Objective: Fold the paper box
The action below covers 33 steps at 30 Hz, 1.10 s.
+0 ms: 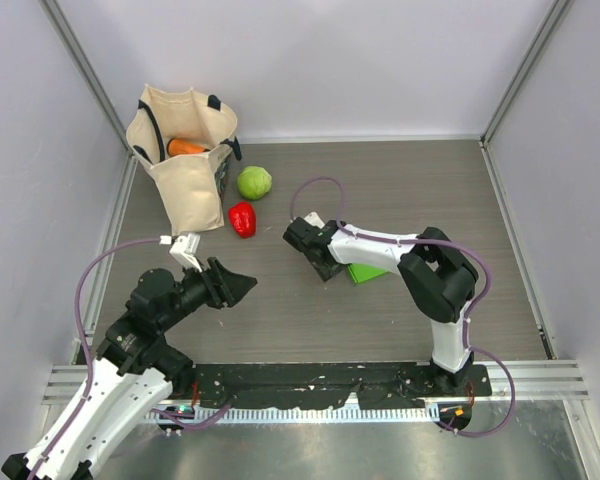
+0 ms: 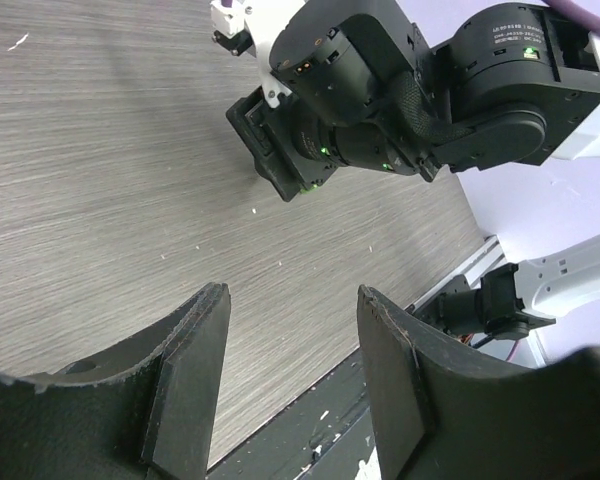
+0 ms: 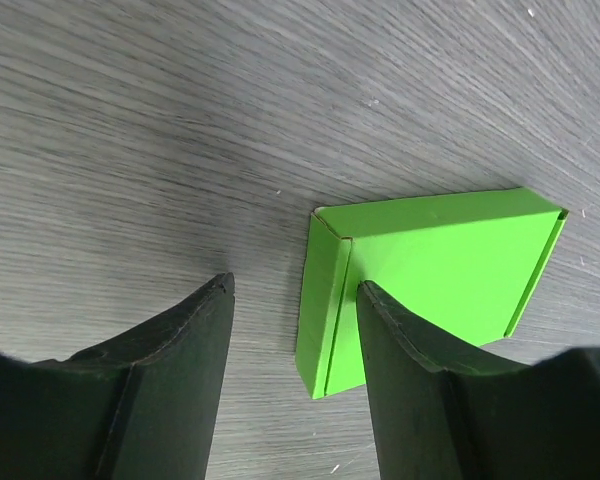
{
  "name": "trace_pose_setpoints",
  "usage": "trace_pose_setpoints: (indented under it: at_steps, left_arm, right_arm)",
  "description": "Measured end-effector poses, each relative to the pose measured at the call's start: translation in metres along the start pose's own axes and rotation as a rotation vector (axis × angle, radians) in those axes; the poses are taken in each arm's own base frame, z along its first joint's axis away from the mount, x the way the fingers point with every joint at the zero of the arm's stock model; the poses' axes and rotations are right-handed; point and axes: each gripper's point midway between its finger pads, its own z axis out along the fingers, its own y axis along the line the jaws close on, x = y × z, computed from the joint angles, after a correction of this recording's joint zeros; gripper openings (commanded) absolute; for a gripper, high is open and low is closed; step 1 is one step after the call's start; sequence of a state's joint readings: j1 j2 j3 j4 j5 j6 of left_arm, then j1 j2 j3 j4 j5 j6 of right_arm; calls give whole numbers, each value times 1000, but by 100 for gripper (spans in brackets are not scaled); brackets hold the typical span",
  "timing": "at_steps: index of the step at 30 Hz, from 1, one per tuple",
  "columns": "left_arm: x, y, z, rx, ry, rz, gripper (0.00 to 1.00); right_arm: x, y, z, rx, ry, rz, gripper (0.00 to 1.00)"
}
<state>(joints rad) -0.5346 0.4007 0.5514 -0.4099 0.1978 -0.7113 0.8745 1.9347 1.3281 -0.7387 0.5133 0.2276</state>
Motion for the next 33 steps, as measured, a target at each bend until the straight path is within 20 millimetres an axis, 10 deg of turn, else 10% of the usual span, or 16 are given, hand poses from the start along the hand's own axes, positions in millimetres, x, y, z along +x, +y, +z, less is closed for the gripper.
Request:
trace_pose_setpoints:
  at_steps: [16, 33]
  left_arm:
    - [3, -2, 1, 10, 15, -15, 57]
    - [6, -3, 2, 17, 37, -17, 57]
  right_arm:
    - [34, -40, 12, 156, 39, 35, 49]
    - [92, -163, 37, 486, 228, 92, 34]
